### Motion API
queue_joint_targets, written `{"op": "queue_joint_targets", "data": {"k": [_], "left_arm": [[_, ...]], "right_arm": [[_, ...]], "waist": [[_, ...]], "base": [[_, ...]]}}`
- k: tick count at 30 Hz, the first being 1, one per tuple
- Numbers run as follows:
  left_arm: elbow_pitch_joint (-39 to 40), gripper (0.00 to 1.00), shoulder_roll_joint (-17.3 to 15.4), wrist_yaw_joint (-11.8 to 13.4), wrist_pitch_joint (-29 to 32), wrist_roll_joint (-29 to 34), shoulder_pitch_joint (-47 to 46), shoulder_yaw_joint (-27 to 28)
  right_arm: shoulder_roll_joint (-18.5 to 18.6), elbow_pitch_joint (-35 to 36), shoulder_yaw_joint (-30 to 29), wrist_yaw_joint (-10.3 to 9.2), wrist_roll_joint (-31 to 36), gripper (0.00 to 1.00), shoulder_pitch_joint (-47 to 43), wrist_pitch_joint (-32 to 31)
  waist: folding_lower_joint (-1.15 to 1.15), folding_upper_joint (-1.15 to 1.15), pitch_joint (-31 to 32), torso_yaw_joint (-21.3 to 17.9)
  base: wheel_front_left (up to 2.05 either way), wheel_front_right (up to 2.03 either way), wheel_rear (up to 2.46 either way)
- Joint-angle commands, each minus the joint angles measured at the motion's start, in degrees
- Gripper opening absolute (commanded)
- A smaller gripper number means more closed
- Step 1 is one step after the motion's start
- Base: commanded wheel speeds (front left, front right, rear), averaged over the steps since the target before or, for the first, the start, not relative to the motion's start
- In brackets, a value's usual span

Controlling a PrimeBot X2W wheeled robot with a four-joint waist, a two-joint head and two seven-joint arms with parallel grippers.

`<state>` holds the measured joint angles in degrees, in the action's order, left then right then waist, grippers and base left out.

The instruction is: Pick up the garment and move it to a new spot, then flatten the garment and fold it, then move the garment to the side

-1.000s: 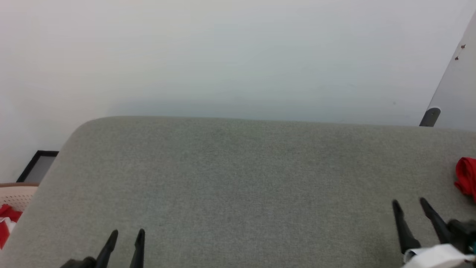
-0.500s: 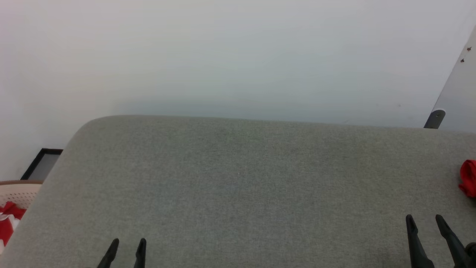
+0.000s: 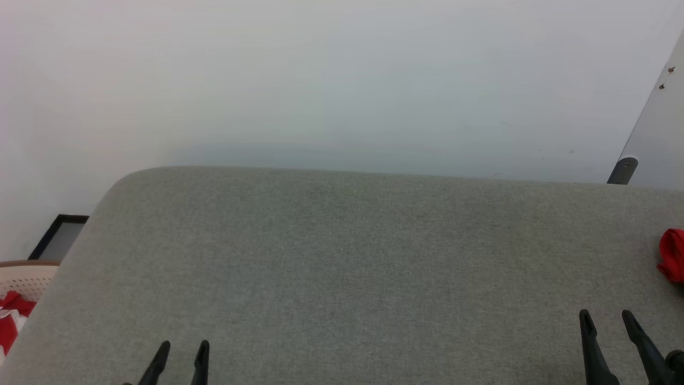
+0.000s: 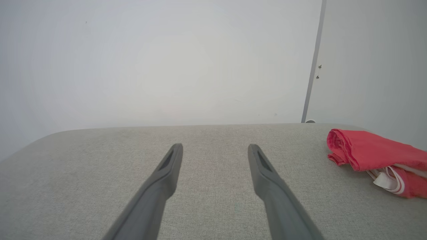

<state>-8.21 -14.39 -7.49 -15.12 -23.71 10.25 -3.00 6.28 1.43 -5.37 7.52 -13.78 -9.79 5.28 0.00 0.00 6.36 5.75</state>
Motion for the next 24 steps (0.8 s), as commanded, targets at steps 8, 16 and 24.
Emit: {"op": "queue_joint_targets", "data": {"k": [8,16,24], "left_arm": [[0.2,1.0,0.2,0.0,0.0,-0.6,-0.5,0.6],[-2.0,0.0,1.1,0.0,0.1,-0.6,0.7,0.1],[-2.8,0.0,2.4,0.0,2.2,-7.4,-0.9,0.9]], "right_arm": [[-0.6,0.4,0.1,-0.07,-0.3,1.0,0.2,0.3],[-1.2,-2.2,0.4,0.0,-0.3,0.0,-0.6,0.0],[-1.5,-4.1,0.0,0.0,-8.0,0.0,1.1,-1.3]], "waist": [[0.0,0.0,-0.3,0.0],[0.0,0.0,-0.5,-0.1],[0.0,0.0,-0.9,-0.5]], "base": [[0.0,0.0,0.0],[0.0,0.0,0.0],[0.0,0.0,0.0]]}}
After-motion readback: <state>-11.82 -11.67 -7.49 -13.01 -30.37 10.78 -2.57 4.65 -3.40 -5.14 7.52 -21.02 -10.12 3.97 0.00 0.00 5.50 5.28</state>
